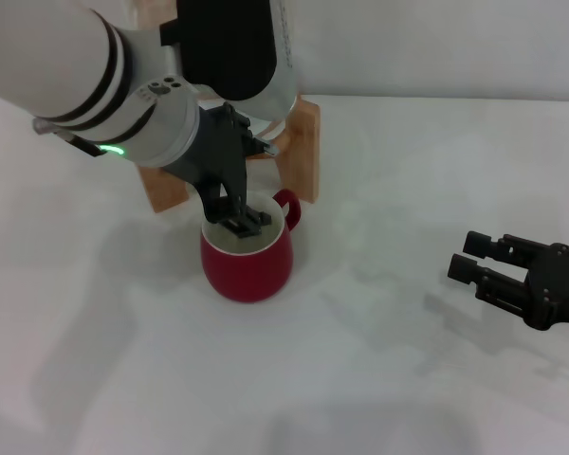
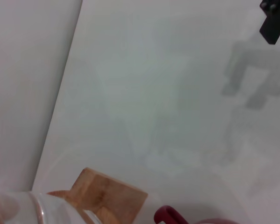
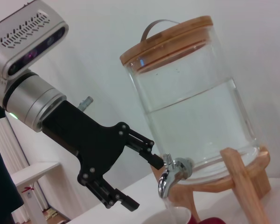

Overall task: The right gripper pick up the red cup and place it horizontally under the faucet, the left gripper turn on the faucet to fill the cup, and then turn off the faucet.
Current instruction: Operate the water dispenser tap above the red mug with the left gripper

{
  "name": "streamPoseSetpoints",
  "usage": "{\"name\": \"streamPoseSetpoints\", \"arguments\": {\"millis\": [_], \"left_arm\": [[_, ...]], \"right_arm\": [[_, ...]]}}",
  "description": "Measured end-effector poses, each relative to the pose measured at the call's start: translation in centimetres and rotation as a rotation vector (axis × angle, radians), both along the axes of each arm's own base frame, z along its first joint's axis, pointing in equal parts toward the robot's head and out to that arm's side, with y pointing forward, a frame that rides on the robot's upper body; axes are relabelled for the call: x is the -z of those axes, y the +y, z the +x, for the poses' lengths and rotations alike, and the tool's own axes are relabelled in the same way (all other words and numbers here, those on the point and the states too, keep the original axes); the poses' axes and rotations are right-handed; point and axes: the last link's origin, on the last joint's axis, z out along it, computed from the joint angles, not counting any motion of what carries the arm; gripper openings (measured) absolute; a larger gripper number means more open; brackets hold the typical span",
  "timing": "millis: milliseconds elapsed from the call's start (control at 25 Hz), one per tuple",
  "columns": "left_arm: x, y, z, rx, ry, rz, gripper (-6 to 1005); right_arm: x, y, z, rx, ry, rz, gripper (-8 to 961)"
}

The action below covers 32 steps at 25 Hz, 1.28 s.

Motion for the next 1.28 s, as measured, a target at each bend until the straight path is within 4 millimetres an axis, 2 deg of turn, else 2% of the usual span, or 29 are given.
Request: {"name": "streamPoseSetpoints", "arguments": {"millis": [440, 1280], "left_arm": [[0.2, 0.5, 0.2, 0.005, 0.017, 0.004, 809], [1.0, 0.2, 1.0, 0.030, 0.026, -0.014, 809]], "right_arm": [[0.0, 0.1, -0.1, -0.003, 0.001, 0.001, 478], [0.0, -0.2, 0.2, 0.006, 0.001, -0.001, 478]]}}
